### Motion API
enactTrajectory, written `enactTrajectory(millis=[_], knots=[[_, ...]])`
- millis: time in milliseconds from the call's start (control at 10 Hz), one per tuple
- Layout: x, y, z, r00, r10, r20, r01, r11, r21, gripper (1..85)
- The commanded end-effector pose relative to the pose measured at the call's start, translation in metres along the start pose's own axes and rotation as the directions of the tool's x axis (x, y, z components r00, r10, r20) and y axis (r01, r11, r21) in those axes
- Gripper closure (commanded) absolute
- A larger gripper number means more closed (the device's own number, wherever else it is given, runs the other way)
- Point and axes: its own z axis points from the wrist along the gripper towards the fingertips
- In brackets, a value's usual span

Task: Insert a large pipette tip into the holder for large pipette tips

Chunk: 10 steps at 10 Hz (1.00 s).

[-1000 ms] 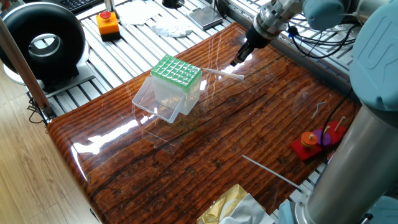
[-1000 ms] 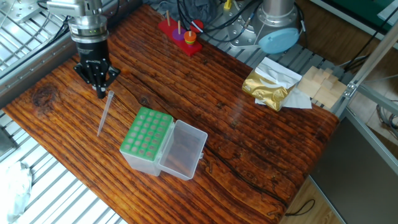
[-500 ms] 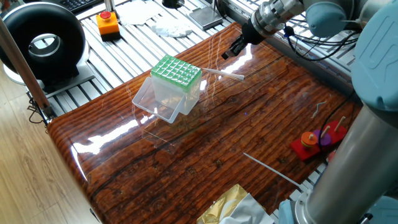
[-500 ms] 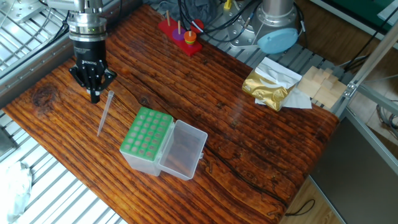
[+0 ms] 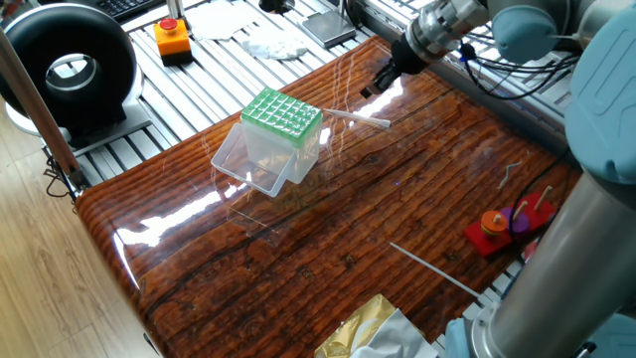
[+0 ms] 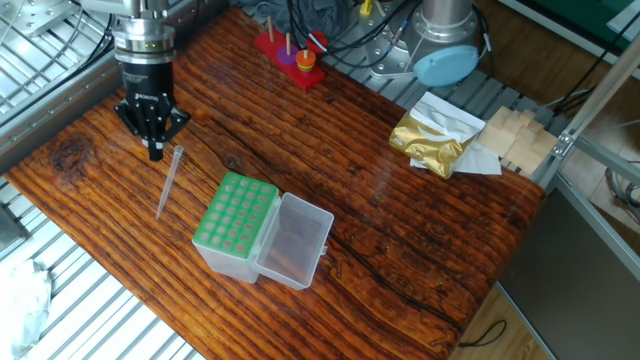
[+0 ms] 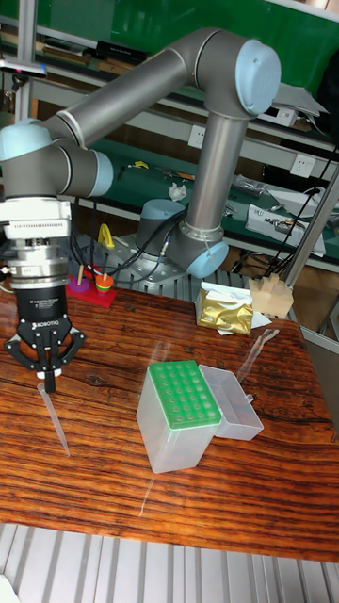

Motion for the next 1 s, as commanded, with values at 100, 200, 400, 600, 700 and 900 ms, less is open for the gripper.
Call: enactTrajectory(millis=[100, 200, 400, 600, 700, 900], knots=[[0.018, -0.008, -0.011, 1.0, 0.014, -0.004, -0.014, 1.0, 0.008, 84.7], [0.022, -0.005, -0.009, 1.0, 0.027, 0.0, -0.027, 0.999, -0.019, 84.7], [0.031, -0.01, -0.01, 1.0, 0.026, 0.01, -0.026, 0.999, -0.022, 84.7], [0.036, -0.011, -0.014, 1.0, 0.029, 0.007, -0.029, 0.999, -0.016, 84.7], [0.038, -0.01, -0.016, 1.0, 0.03, 0.008, -0.03, 0.999, -0.014, 84.7], [0.041, -0.01, -0.018, 1.0, 0.025, 0.008, -0.025, 1.0, -0.01, 84.7]])
